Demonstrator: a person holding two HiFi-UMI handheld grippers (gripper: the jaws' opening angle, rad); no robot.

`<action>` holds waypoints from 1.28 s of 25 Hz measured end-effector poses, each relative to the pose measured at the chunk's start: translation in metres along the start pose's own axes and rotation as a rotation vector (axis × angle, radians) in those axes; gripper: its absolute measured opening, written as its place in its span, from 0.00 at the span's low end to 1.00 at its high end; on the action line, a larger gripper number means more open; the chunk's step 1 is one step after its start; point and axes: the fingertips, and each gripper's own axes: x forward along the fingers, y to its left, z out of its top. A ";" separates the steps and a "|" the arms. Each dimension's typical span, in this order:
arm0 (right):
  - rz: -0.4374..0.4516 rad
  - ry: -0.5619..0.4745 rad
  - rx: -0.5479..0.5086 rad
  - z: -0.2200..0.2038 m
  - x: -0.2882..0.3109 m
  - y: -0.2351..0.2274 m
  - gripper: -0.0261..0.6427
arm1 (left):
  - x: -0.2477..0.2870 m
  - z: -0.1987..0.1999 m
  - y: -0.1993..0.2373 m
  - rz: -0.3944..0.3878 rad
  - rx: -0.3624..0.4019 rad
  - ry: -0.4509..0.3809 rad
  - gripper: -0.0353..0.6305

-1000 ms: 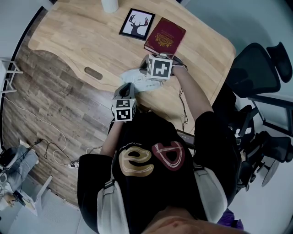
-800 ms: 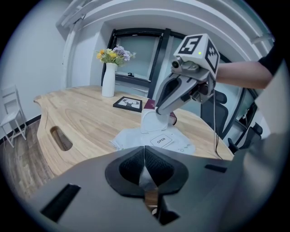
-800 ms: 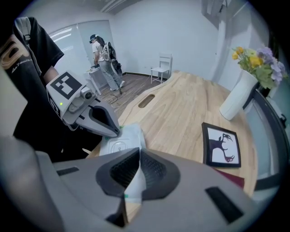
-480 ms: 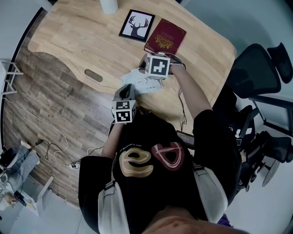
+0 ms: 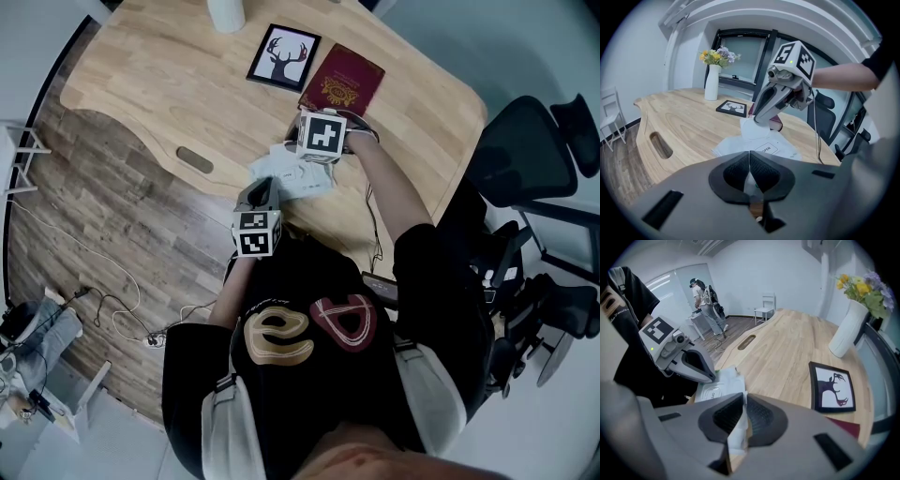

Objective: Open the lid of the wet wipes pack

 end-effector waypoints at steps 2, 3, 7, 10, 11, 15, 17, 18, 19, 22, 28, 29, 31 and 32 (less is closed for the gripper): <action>0.005 0.001 0.007 -0.001 0.002 -0.002 0.09 | 0.001 0.001 0.000 -0.002 -0.005 -0.005 0.08; 0.006 0.001 0.012 -0.001 0.002 -0.004 0.10 | 0.001 0.001 0.000 -0.002 -0.008 -0.007 0.08; 0.010 -0.015 0.051 -0.002 0.008 -0.010 0.11 | 0.001 -0.001 0.003 0.008 -0.019 0.002 0.08; 0.008 -0.026 0.071 -0.004 0.012 -0.014 0.12 | 0.002 -0.004 0.005 0.007 -0.012 0.013 0.08; 0.008 -0.031 0.078 -0.004 0.013 -0.015 0.12 | 0.003 -0.004 0.005 0.005 -0.007 0.013 0.08; 0.010 -0.040 0.096 -0.005 0.017 -0.019 0.13 | 0.004 -0.001 0.005 -0.002 -0.004 0.014 0.08; 0.022 -0.044 0.102 -0.005 0.019 -0.018 0.13 | 0.004 -0.001 0.007 0.003 0.002 0.014 0.08; 0.030 -0.048 0.107 -0.006 0.021 -0.017 0.13 | 0.004 -0.002 0.007 0.004 0.004 0.015 0.08; 0.032 -0.049 0.112 -0.007 0.022 -0.018 0.13 | 0.004 -0.002 0.007 0.004 0.006 0.017 0.08; 0.017 -0.048 0.134 -0.009 0.021 -0.022 0.14 | 0.005 -0.001 0.006 -0.001 0.001 0.024 0.08; -0.035 -0.061 0.167 -0.010 0.021 -0.026 0.16 | 0.004 -0.001 0.006 -0.006 -0.007 0.020 0.08; -0.039 -0.077 0.180 -0.008 0.019 -0.026 0.17 | 0.004 -0.001 0.006 -0.006 -0.008 0.022 0.08; -0.043 -0.123 0.216 -0.003 0.014 -0.028 0.19 | 0.004 -0.002 0.007 -0.003 -0.006 0.022 0.08; -0.047 -0.148 0.230 0.000 0.010 -0.029 0.20 | 0.004 -0.002 0.007 -0.002 -0.004 0.022 0.08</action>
